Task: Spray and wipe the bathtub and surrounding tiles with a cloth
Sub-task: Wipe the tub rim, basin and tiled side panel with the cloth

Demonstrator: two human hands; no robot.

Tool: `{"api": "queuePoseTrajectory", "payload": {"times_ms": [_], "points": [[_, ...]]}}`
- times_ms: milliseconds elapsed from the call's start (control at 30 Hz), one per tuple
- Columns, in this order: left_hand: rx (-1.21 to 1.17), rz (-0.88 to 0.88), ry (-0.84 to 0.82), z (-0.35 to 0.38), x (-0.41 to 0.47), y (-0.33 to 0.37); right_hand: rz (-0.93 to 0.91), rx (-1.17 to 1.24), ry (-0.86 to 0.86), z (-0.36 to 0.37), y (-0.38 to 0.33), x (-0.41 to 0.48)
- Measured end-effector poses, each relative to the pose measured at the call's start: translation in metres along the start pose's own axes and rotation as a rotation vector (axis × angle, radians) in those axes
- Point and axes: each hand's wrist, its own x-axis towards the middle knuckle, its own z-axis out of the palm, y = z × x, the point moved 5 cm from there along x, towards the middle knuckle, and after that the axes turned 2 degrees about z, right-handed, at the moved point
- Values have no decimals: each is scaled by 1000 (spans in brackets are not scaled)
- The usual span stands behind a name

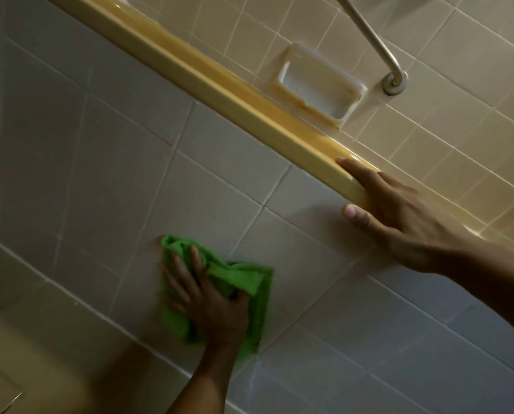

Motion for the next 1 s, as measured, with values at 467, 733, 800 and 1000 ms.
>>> {"api": "queuePoseTrajectory", "payload": {"times_ms": [467,733,800,1000], "points": [[-131,-546,-55,33,-79,-65,-14,-116,55,0,0,-1],[-141,-449,-52,23,-55,-8,-13,-144,63,1,1,-1],[-148,-409,-47,19,-47,10,-9,-151,65,1,0,-1],[-122,-253,-63,1,-15,65,-11,-174,93,1,-3,-3]]}}
